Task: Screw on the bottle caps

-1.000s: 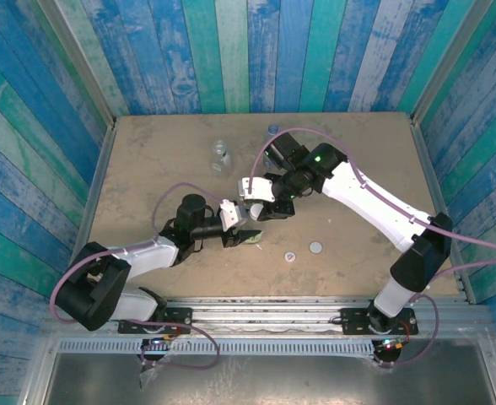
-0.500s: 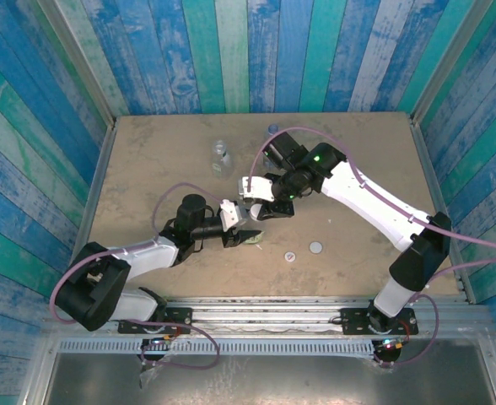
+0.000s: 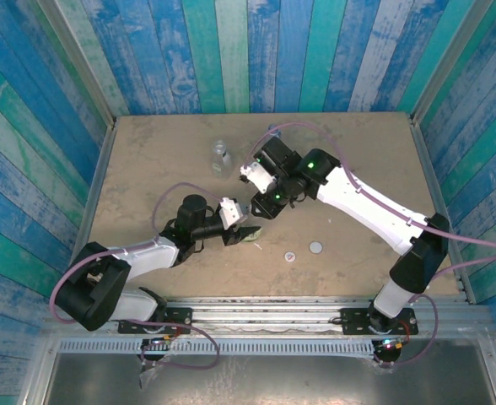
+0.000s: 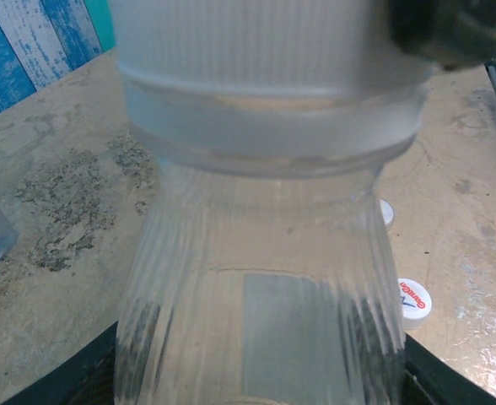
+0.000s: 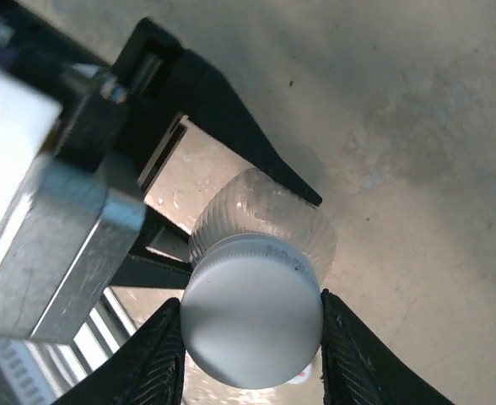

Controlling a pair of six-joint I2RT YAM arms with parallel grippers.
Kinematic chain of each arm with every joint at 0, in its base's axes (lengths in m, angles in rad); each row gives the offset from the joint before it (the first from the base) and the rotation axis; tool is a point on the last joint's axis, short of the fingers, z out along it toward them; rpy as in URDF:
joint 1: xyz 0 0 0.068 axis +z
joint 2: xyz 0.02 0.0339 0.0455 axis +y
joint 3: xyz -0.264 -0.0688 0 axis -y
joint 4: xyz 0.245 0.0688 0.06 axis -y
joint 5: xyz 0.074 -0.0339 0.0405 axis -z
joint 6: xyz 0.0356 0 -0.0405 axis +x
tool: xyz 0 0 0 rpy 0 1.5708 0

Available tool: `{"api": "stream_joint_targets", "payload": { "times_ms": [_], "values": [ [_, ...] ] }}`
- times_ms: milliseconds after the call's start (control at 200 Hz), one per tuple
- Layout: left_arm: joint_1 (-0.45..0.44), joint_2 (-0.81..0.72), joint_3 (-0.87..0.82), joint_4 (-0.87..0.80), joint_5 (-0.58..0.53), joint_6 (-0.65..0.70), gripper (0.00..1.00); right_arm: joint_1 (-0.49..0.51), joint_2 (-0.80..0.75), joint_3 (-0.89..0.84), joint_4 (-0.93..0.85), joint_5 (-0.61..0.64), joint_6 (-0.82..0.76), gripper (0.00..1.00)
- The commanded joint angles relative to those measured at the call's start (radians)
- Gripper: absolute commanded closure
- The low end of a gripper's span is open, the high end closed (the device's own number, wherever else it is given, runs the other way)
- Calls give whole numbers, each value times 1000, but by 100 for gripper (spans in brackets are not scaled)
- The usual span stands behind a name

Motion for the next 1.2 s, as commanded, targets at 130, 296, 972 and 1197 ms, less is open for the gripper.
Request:
{"api": "stream_joint_targets", "payload": {
  "times_ms": [130,296,972,1197],
  "values": [
    [3,-64,-1,37,-15,15,50,-5,-32,-13,-56,4,155,58],
    [2,-109,-15,16,38,29,50,-29,-109,-45,-7,-98,-207,33],
    [3,-96,6,-35,195,19,50,-39,-86,16,-86,-232,-915,31],
    [3,-101,7,-40,194,19,50,-37,-18,89,-145,-259,-930,39]
  ]
}}
